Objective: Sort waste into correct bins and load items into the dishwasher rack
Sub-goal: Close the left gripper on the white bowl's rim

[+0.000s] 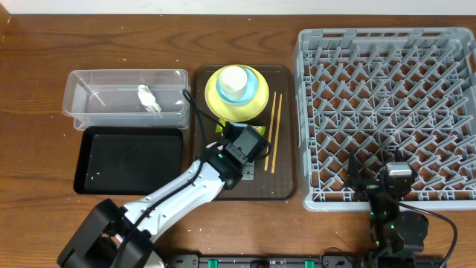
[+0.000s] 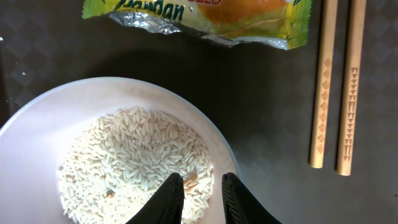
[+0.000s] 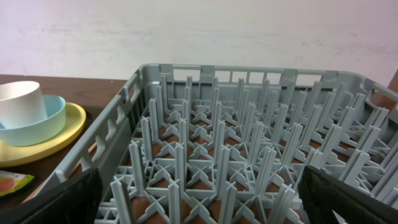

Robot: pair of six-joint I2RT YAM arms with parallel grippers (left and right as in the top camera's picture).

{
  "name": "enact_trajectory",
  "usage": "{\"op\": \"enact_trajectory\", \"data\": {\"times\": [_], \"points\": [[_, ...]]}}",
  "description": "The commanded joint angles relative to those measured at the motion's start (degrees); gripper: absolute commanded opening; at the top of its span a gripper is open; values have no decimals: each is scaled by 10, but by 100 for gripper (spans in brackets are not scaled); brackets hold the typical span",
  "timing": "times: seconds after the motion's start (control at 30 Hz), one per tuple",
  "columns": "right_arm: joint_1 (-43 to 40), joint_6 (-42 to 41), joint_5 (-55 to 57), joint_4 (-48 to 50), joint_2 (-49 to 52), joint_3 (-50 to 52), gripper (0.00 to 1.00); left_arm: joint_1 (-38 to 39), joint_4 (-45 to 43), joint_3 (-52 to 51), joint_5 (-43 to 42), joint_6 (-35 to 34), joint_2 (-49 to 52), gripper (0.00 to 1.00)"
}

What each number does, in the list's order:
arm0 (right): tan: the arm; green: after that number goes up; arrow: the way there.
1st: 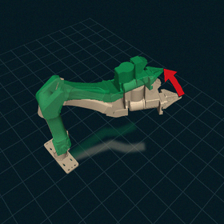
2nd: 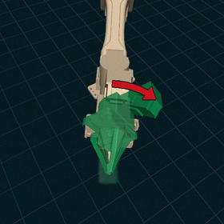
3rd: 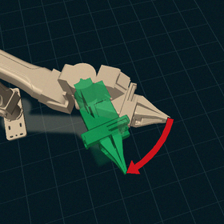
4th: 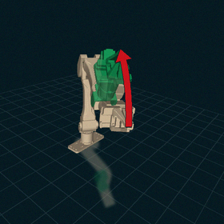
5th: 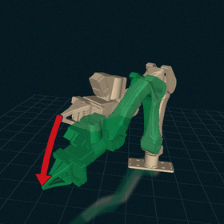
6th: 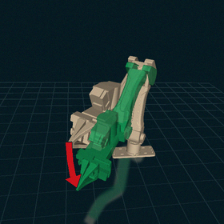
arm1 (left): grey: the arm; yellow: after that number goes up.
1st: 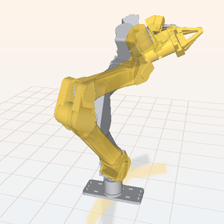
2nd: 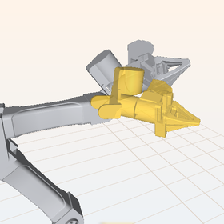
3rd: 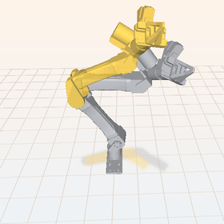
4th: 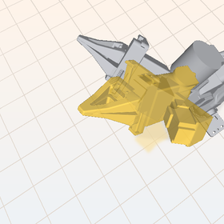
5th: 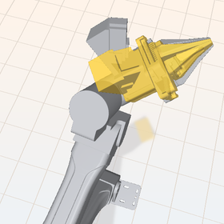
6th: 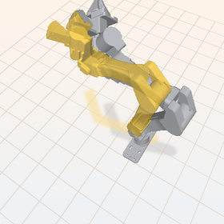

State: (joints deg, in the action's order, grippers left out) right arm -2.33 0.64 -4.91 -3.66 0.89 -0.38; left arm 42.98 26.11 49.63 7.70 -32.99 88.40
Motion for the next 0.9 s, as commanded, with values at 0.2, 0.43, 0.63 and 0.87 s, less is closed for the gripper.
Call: {"op": "enact_trajectory", "data": {"times": [0.2,0.43,0.63,0.87], "points": [[2,-3,2,-2,-2,1,99,1,0,21,-78,3,-53,25],[2,-3,2,-2,-2,1,99,8,-1,16,-61,3,-17,30],[2,-3,2,-2,-2,1,99,8,-7,16,-19,4,21,31],[2,-3,2,-2,-2,1,99,8,-10,16,-17,3,30,29]]}}
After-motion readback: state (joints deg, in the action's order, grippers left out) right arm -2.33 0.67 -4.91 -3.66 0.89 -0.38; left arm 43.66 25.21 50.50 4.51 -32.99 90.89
